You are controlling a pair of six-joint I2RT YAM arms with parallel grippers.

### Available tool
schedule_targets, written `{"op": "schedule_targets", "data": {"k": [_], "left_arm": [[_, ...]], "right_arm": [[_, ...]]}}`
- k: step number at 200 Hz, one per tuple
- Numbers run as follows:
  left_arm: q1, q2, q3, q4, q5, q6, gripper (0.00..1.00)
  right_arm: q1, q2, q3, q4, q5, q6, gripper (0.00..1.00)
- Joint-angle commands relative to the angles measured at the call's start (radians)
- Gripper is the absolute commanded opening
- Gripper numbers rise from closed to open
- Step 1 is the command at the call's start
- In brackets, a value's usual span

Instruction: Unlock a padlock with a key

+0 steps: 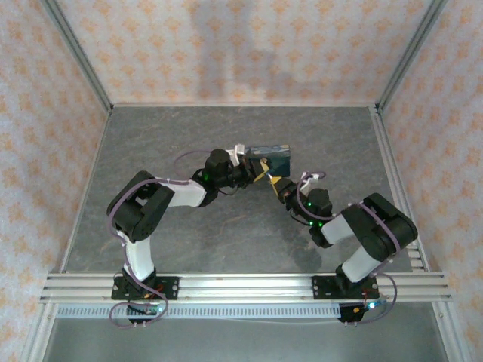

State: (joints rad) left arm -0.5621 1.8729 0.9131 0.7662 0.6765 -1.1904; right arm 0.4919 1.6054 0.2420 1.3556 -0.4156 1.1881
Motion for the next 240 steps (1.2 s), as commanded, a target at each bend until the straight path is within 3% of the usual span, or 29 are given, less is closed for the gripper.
{"op": "schedule_targets", "data": {"k": [1, 35, 109, 240], "left_arm": [[0.001, 0.006, -0.003, 0.103, 0.029, -0.009, 0.0], [-0.001, 0.008, -0.004, 0.109, 0.036, -0.009, 0.0], [-0.007, 0.01, -0.012, 0.122, 0.047, -0.004, 0.0], [-0.01, -0.012, -0.028, 0.1, 0.057, 0.012, 0.0]], "right_arm": [[-0.004, 0.014, 0.03, 0.05, -0.009, 0.011, 0.0], [-0.006, 0.011, 0.042, 0.05, -0.014, 0.033, 0.0], [-0.009, 0.016, 0.076, 0.049, -0.038, 0.232, 0.0], [-0.078, 0.049, 0.099, 0.025, -0.132, 0.032, 0.0]]}}
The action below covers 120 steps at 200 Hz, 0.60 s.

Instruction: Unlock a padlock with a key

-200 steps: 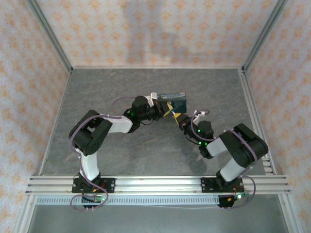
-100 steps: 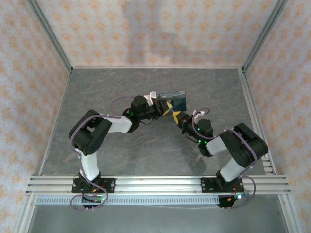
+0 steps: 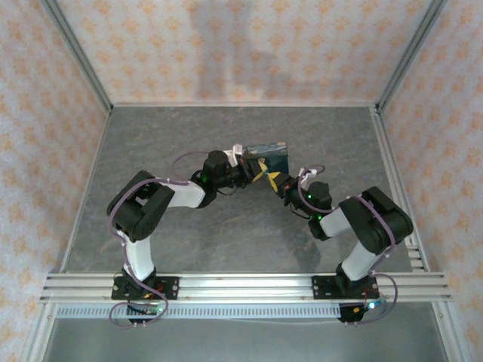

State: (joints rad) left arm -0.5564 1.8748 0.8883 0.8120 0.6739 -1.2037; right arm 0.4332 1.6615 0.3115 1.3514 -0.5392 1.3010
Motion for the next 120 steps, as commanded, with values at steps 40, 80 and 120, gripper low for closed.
{"op": "schedule_targets", "data": {"k": [40, 80, 120], "left_arm": [[-0.017, -0.013, 0.001, 0.053, 0.059, 0.026, 0.0], [-0.036, 0.0, 0.007, 0.056, 0.061, 0.024, 0.0], [-0.069, 0.006, 0.015, 0.026, 0.068, 0.05, 0.0]], "right_arm": [[-0.021, -0.023, 0.046, -0.01, -0.027, -0.106, 0.0], [-0.015, -0.001, 0.088, -0.029, -0.016, -0.057, 0.0], [-0.005, 0.001, 0.133, -0.129, -0.021, -0.081, 0.0]]}}
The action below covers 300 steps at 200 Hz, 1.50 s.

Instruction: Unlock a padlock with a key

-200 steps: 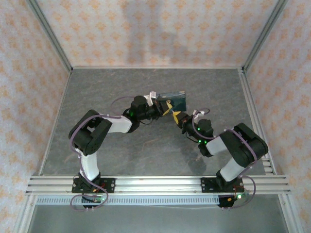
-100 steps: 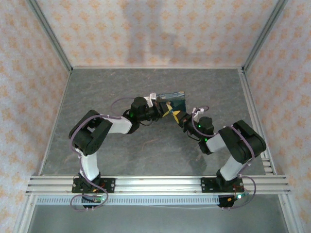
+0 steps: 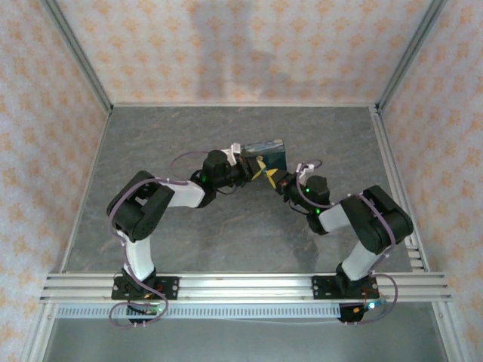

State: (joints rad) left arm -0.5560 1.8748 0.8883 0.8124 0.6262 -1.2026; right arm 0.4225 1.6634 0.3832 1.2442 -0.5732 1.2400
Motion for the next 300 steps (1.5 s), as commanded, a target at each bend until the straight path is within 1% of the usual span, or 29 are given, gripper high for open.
{"op": "schedule_targets", "data": {"k": [1, 31, 43, 85, 111, 135, 152, 164, 172, 187, 216, 231, 252, 279, 300], "left_arm": [[-0.07, 0.006, 0.016, 0.024, 0.116, 0.051, 0.0], [-0.088, 0.007, 0.015, 0.014, 0.122, 0.064, 0.0], [-0.088, 0.007, 0.016, 0.013, 0.126, 0.064, 0.0], [-0.083, -0.014, 0.014, -0.017, 0.113, 0.086, 0.0], [-0.086, -0.013, 0.026, -0.012, 0.137, 0.085, 0.0], [-0.091, -0.017, 0.022, -0.01, 0.136, 0.087, 0.0], [-0.094, -0.017, 0.016, 0.004, 0.136, 0.081, 0.0], [-0.097, -0.019, 0.017, 0.01, 0.14, 0.08, 0.0], [-0.098, -0.022, 0.016, 0.006, 0.141, 0.082, 0.0], [-0.098, -0.028, 0.013, 0.001, 0.139, 0.091, 0.0], [-0.095, -0.022, 0.011, 0.009, 0.139, 0.091, 0.0], [-0.092, -0.02, 0.007, 0.029, 0.141, 0.085, 0.0], [-0.087, -0.026, -0.002, 0.039, 0.144, 0.086, 0.0], [-0.079, -0.038, -0.016, 0.045, 0.142, 0.09, 0.0], [-0.073, -0.043, -0.023, 0.047, 0.143, 0.094, 0.0]], "right_arm": [[0.006, -0.001, 0.062, -0.022, 0.013, -0.02, 0.0], [0.005, 0.027, 0.08, 0.039, 0.009, 0.054, 0.0], [0.004, 0.03, 0.087, 0.05, 0.005, 0.059, 0.0], [0.004, -0.004, 0.082, -0.033, 0.008, 0.015, 0.0], [0.008, -0.019, 0.113, -0.111, -0.008, -0.006, 0.0], [0.011, 0.02, 0.137, -0.007, -0.024, 0.068, 0.0], [0.035, 0.0, 0.169, -0.091, -0.01, 0.015, 0.0], [0.052, -0.024, 0.193, -0.206, 0.003, -0.04, 0.0], [0.059, -0.023, 0.198, -0.21, 0.003, -0.042, 0.0], [0.055, 0.011, 0.184, -0.095, -0.002, 0.029, 0.0], [0.047, 0.128, 0.161, 0.157, 0.002, 0.238, 0.0], [0.051, 0.155, 0.171, 0.162, -0.01, 0.298, 0.0], [0.052, 0.146, 0.161, 0.162, 0.001, 0.336, 0.0], [0.049, 0.148, 0.149, 0.162, 0.018, 0.444, 0.0], [0.048, 0.146, 0.139, 0.162, 0.029, 0.5, 0.0]]}}
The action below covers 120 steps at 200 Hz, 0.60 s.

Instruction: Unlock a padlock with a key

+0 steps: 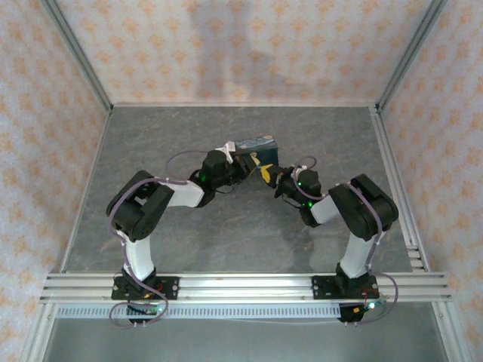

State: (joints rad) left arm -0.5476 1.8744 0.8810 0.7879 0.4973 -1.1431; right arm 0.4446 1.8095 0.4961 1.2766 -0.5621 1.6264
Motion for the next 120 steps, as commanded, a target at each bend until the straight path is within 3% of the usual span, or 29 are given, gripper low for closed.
{"op": "schedule_targets", "data": {"k": [1, 70, 94, 120], "left_arm": [[-0.081, -0.043, -0.016, 0.071, 0.272, 0.034, 0.0], [-0.071, -0.05, -0.03, 0.08, 0.26, 0.032, 0.0], [-0.062, -0.061, -0.034, 0.059, 0.245, 0.038, 0.0], [-0.051, -0.073, -0.036, 0.026, 0.235, 0.052, 0.0]], "right_arm": [[0.026, -0.001, 0.026, 0.13, 0.019, 0.116, 0.0], [0.027, -0.016, -0.014, 0.129, 0.046, 0.197, 0.0], [0.023, 0.009, -0.02, 0.127, 0.017, 0.176, 0.17], [0.011, 0.021, -0.052, 0.129, 0.004, 0.143, 0.26]]}}
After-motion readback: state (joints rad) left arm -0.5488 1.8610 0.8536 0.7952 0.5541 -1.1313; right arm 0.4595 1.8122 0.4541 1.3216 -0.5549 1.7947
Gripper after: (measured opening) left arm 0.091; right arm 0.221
